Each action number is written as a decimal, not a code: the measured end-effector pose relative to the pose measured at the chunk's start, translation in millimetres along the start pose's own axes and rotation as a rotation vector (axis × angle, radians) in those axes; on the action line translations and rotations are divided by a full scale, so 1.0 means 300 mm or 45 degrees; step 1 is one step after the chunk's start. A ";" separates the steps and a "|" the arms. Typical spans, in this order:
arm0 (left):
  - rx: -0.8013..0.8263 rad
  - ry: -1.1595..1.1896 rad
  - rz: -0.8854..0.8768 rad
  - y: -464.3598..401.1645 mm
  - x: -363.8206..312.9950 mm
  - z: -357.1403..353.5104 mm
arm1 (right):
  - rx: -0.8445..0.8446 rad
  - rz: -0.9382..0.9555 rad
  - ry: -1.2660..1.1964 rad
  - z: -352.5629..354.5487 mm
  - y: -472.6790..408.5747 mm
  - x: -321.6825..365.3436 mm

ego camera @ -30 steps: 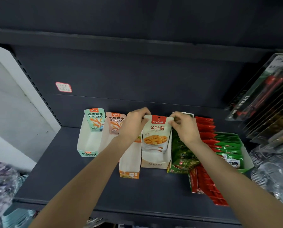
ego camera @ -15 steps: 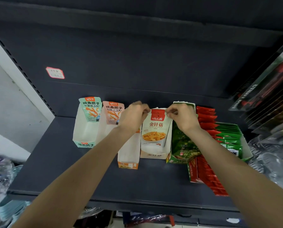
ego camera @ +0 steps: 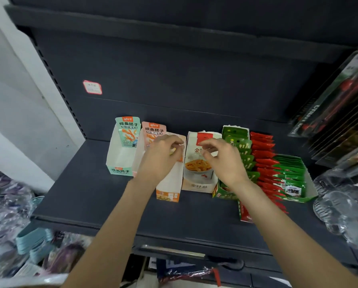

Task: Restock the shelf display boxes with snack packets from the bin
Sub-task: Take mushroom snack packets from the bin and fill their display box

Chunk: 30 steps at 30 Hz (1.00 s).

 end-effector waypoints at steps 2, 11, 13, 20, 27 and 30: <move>-0.071 0.017 0.055 0.097 0.020 0.049 | -0.015 0.006 -0.008 -0.009 0.062 0.030; -0.153 0.080 0.504 0.683 0.231 0.183 | 0.344 0.124 -0.215 -0.240 0.470 0.273; -0.170 0.083 0.587 0.813 0.294 0.223 | 0.491 0.143 -0.262 -0.324 0.554 0.347; -0.276 -0.003 0.824 1.228 0.543 0.436 | 0.749 0.220 -0.331 -0.580 0.774 0.611; -0.224 0.016 0.976 1.492 0.864 0.629 | 0.892 0.160 -0.365 -0.889 0.932 0.884; -0.191 0.029 0.993 1.532 1.038 0.700 | 0.871 0.132 -0.347 -1.001 0.952 0.986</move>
Point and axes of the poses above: each hand's wrist, its own y-axis away from the middle knuckle, its own z-axis out of the back of the hand, x = y × z, the point moved 8 cm from there along -y, towards the middle knuckle, and after that the axes turned 10 degrees about z, right-handed, at the moved point
